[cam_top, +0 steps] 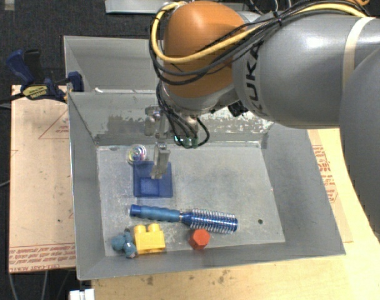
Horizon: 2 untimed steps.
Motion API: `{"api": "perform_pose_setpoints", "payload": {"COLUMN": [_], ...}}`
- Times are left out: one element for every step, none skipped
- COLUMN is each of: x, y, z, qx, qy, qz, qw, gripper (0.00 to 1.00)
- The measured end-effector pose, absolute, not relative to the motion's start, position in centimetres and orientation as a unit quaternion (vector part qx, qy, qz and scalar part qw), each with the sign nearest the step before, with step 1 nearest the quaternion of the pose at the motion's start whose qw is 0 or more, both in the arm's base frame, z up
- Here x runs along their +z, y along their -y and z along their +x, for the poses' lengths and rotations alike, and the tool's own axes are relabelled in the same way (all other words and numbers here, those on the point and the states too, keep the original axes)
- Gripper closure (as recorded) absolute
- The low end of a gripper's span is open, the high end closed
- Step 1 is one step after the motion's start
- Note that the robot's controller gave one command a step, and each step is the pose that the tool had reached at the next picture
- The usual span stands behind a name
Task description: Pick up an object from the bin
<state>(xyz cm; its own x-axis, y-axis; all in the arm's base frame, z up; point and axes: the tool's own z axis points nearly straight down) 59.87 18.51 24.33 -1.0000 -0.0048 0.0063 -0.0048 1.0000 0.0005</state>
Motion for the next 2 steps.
{"api": "perform_pose_setpoints", "payload": {"x": [11.6,21.7], "y": [-20.1,-23.0], "z": [62.8,62.7], "qx": [0.0,-0.002], "qy": [0.998,0.991], "qz": [0.07,0.13], "qw": [0.003,-0.006], "gripper": [0.0,0.0]}}
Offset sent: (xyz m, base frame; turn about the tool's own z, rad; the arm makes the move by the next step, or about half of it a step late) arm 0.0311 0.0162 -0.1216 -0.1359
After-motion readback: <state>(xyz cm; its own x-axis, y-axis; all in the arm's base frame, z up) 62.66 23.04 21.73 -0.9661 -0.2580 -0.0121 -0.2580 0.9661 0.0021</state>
